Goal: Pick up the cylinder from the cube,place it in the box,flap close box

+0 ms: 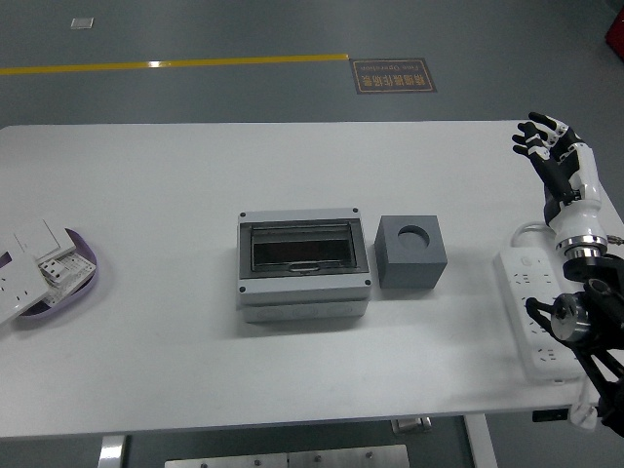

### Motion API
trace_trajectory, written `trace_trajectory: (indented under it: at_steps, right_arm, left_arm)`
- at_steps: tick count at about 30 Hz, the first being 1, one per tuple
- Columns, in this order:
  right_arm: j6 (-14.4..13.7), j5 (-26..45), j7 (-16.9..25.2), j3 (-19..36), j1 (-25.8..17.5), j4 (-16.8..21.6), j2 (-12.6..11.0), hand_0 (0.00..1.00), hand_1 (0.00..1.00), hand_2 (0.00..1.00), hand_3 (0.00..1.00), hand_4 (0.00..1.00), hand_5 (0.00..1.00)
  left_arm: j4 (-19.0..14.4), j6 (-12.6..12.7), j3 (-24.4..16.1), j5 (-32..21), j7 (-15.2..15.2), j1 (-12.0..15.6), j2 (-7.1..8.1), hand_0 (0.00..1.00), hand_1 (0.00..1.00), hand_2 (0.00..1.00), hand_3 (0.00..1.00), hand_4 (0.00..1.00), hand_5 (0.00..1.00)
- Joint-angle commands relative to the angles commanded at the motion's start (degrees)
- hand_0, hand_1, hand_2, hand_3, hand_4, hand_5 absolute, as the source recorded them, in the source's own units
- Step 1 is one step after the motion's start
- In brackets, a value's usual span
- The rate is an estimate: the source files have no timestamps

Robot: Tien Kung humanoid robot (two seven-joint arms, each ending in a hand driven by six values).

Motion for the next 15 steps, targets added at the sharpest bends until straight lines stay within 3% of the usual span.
trace_trajectory:
  at_steps: [2,3,6,15]
  right_arm:
    - [-0.17,-0.3,0.0,0.3,-0.34,0.41,-0.08,0.706,0.662,0.64,0.669,0.821,0.215]
    - [-0.23,-0.46,0.01,0.51,-0.54,0.61,-0.16,0.705,0.666,0.643,0.669,0.785,0.125]
    - [-0.36,-0.6,0.09,1.5,-1.31,0.94,-0.3,0.705,0.666,0.643,0.669,0.785,0.125]
    - [-0.7,-0.79,0.24,5.16,-3.17,1.48,0.33,0.705,0.666,0.64,0.666,0.775,0.138]
  left_arm:
    - [0.0,-0.02,-0.23,0.23,-0.08,0.03,0.2,0.593,0.627,0.614,0.636,0.686,0.213]
    - [0.0,-0.03,-0.42,0.36,-0.12,0.05,0.27,0.594,0.627,0.614,0.636,0.687,0.212]
    - [0.1,-0.12,-1.81,0.92,-0.22,0.37,0.28,0.594,0.627,0.614,0.636,0.687,0.212]
    - [0.85,-0.73,-12.99,4.9,-0.84,1.45,-0.05,0.593,0.627,0.615,0.636,0.69,0.217]
